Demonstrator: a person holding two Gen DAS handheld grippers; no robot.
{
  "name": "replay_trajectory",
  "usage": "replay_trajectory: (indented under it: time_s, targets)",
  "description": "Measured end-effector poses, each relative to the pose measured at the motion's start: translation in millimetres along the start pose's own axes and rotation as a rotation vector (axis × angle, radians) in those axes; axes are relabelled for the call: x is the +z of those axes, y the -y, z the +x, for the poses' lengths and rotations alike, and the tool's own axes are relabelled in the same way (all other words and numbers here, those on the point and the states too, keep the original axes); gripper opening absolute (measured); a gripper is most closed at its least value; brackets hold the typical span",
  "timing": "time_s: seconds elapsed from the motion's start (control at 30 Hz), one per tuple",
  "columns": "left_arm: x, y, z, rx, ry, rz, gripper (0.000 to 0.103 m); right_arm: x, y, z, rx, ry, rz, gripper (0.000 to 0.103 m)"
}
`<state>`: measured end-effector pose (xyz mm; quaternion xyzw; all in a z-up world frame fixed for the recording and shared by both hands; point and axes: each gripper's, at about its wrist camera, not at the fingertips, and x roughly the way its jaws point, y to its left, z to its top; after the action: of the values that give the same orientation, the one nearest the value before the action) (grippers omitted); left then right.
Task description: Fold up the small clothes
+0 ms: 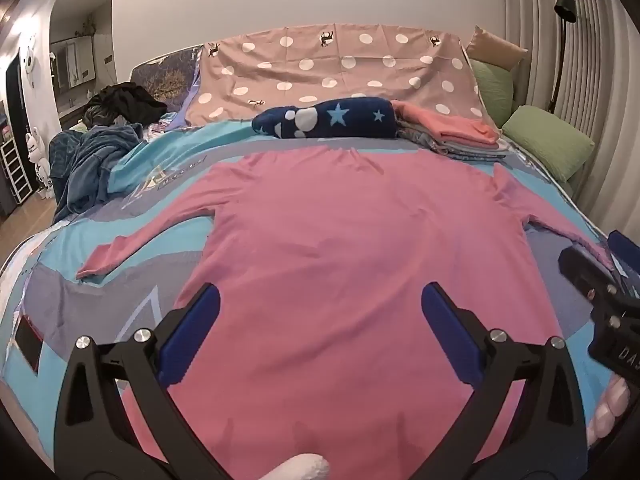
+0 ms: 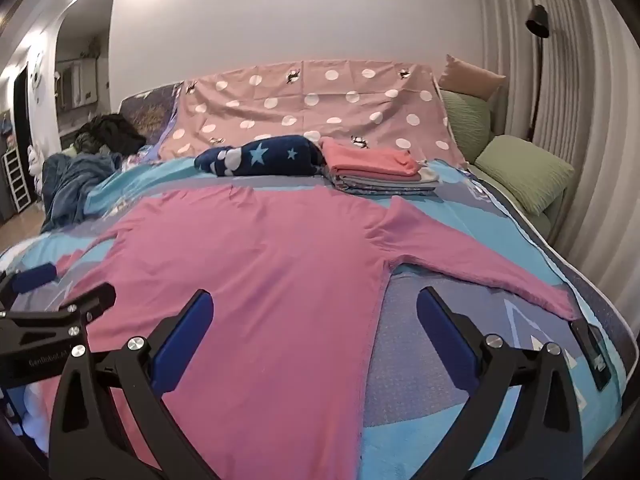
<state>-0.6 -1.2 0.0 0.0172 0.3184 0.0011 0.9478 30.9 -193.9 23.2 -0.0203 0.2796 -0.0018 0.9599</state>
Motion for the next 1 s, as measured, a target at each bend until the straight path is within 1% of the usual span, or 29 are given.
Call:
replay_trajectory:
  time_s: [0.07, 0.1, 0.13, 0.2, 0.27, 0.53, 0.73, 1.0]
  targets:
    - [0, 2, -2, 0.015, 0.007, 0.019, 0.101, 2, -3, 3, -0.007, -0.024, -0.021, 0.102]
    - [-1, 3, -4, 0.021, 0.011, 0.027, 0.101, 3, -4, 6, -0.016, -0.033, -0.01, 0.102]
    - [-5, 4, -2, 0.023, 0.008, 0.02, 0.101, 3, -8, 5, -0.025, -0.025, -0.01, 0.102]
    - [-4, -1, 3, 0.007, -0.013, 0.009, 0.101, 2, -1, 5, -0.004, -0.017, 0.033, 0.102]
    - [-6, 1, 4, 0.002, -0.01, 0.018, 0.101, 0, 6, -2, -0.001, 0.001, 0.051, 0.102]
    - [-7, 1, 9, -0.021, -0.022, 0.039, 0.101, 0, 5, 4, -0.009, -0.017, 0.065, 0.102]
    - [-6, 3, 8, -0.022, -0.024, 0.052, 0.101, 0, 5, 5, -0.01, -0.017, 0.069, 0.102]
    - [-6, 2, 9, -0.021, -0.04, 0.035, 0.101, 0, 5, 4, -0.011, -0.009, 0.065, 0.102]
